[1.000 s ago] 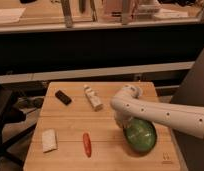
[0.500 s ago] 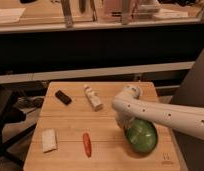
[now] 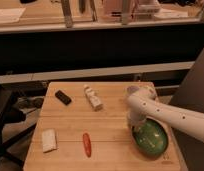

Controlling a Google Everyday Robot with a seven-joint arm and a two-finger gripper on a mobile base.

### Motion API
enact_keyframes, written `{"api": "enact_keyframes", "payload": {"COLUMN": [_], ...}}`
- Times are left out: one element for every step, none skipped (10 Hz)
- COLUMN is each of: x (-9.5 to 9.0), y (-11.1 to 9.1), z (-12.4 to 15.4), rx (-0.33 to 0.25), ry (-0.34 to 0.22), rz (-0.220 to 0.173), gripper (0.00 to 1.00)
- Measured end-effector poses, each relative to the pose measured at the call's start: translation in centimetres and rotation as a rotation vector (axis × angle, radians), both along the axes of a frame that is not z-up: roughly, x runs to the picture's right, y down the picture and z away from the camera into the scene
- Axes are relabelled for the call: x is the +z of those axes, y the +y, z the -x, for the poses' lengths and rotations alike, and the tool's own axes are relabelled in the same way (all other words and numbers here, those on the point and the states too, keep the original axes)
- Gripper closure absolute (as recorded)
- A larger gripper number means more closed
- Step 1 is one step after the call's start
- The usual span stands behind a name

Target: Drag the ceramic bowl in a circle

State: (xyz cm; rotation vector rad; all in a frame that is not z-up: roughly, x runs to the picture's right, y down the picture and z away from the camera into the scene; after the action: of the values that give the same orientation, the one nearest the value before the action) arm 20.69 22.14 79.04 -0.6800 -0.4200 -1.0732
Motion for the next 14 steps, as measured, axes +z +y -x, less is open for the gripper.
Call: {"api": "enact_keyframes", "payload": {"x": [0.7,1.2,1.7,2.4,2.8,3.2,3.5,3.7,3.7,3.5,3.3,3.2,3.1,3.0], "y": [-0.9,-1.7,-2.7,-4.0,-4.9,-5.6,-6.0,-5.9,-5.7,-5.2,-5.0,-5.0,-4.9,-4.9], "z": [-0.8,-1.0,-0.8,0.1,1.3,3.2,4.9,7.4,9.1,11.2,13.1,13.8,14.5,14.5], "rx": [-0.004,-0.017,-0.046,-0.084,-0.111,-0.148,-0.175,-0.214,-0.239,-0.266,-0.272,-0.270,-0.267,-0.268], "ry": [0.005,0.009,0.015,0.012,0.005,-0.011,-0.026,-0.053,-0.073,-0.099,-0.108,-0.103,-0.102,-0.103], "rz": [0.004,0.007,0.009,0.008,0.008,0.008,0.005,0.008,0.008,0.013,0.011,0.008,0.005,0.005], "gripper": [1.00,1.00,1.00,1.00,1.00,1.00,1.00,1.00,1.00,1.00,1.00,1.00,1.00,1.00]}}
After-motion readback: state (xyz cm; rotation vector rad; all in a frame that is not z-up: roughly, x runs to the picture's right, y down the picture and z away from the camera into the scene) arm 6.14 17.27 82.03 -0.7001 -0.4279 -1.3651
